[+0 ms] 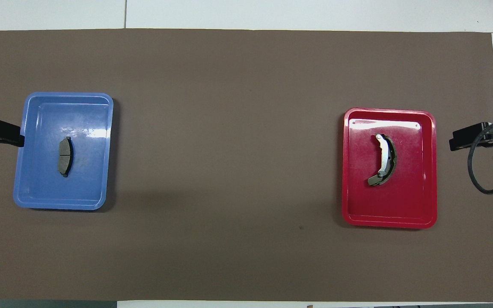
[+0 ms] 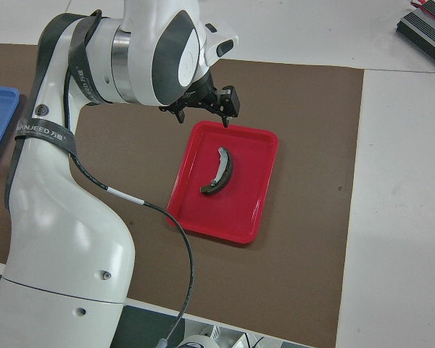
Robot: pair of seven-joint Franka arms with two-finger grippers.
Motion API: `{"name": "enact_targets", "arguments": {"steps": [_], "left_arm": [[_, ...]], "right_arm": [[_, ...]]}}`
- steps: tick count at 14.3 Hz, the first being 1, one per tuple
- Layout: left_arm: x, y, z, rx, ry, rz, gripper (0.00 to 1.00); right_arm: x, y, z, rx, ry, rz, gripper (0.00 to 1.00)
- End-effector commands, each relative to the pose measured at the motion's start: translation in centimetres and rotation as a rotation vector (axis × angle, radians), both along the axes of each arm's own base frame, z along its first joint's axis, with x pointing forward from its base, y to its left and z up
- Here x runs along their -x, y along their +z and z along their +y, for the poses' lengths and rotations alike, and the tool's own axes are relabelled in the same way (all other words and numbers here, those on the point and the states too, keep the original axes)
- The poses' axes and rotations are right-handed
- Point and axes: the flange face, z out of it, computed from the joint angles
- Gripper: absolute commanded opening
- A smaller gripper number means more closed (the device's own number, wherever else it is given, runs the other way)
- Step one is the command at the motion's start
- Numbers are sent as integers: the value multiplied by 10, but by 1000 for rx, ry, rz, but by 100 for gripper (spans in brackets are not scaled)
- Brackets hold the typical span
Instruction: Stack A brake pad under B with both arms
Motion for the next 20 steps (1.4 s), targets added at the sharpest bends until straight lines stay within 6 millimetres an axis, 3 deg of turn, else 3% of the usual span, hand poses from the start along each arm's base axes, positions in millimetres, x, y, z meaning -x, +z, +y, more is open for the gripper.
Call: {"name": "enact_targets", "arguments": {"steps": [1, 20], "left_arm": [[7, 2, 2, 14, 11, -1, 100], [9, 0, 3, 14, 13, 14, 100]], "right_arm": [[2, 4, -1, 0, -1, 3, 100], [5, 3, 6, -13, 7, -2, 100]]}}
